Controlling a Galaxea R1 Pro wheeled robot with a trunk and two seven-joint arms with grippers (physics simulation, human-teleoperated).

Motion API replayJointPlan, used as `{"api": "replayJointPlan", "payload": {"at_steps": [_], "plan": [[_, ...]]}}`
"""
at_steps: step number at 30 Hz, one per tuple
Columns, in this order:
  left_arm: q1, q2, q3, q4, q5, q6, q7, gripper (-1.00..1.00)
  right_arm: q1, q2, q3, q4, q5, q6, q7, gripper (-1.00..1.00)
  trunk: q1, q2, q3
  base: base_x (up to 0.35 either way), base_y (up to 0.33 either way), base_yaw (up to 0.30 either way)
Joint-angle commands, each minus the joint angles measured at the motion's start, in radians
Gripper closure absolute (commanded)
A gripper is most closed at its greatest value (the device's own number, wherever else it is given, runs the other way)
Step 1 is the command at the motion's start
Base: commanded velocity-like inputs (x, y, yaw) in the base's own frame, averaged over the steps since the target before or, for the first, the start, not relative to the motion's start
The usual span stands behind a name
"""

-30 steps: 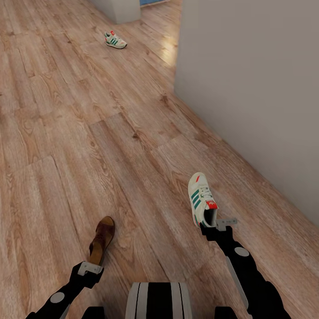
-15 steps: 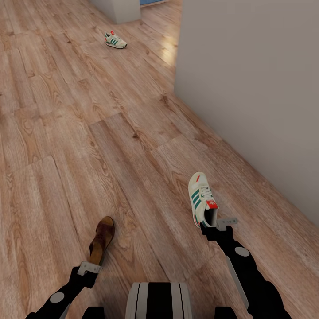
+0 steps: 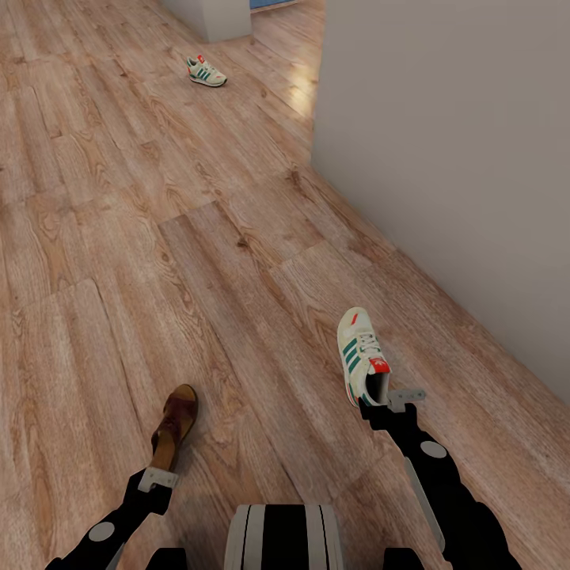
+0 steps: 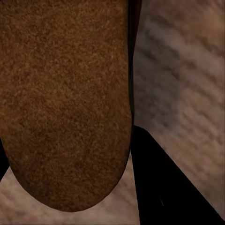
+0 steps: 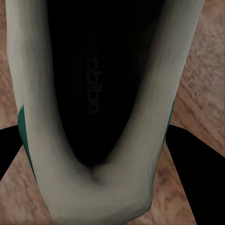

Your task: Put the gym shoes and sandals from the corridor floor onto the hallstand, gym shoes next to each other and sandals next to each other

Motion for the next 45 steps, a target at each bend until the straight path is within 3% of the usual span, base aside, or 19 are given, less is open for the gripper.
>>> {"api": "replayJointPlan", "payload": {"at_steps": [1, 8, 32, 42, 45], "plan": [[0.000, -0.001, 0.008, 0.000, -0.015, -0.004, -0.005, 1.00, 0.000, 0.000, 0.000, -0.002, 0.004, 0.006, 0.005, 1.00, 0.000, 0.000, -0.001, 0.000, 0.000, 0.000], [0.000, -0.001, 0.008, 0.000, -0.014, -0.004, -0.004, 1.00, 0.000, 0.000, 0.001, -0.002, 0.004, 0.006, 0.005, 1.00, 0.000, 0.000, -0.001, 0.000, 0.000, 0.000], [0.000, -0.001, 0.010, 0.000, -0.009, -0.005, -0.002, 1.00, 0.000, 0.006, 0.006, 0.043, 0.006, -0.006, 0.005, 1.00, -0.011, 0.005, 0.092, 0.000, 0.000, 0.000], [0.001, -0.001, 0.014, 0.000, -0.005, -0.005, 0.000, 1.00, 0.000, 0.001, 0.005, 0.134, 0.009, -0.116, 0.001, 1.00, -0.015, 0.008, 0.131, 0.000, 0.000, 0.000], [0.016, -0.001, 0.017, 0.000, 0.012, -0.006, 0.001, 1.00, 0.000, -0.001, 0.004, 0.187, 0.013, -0.167, 0.001, 1.00, -0.017, 0.008, 0.143, 0.000, 0.000, 0.000]]}}
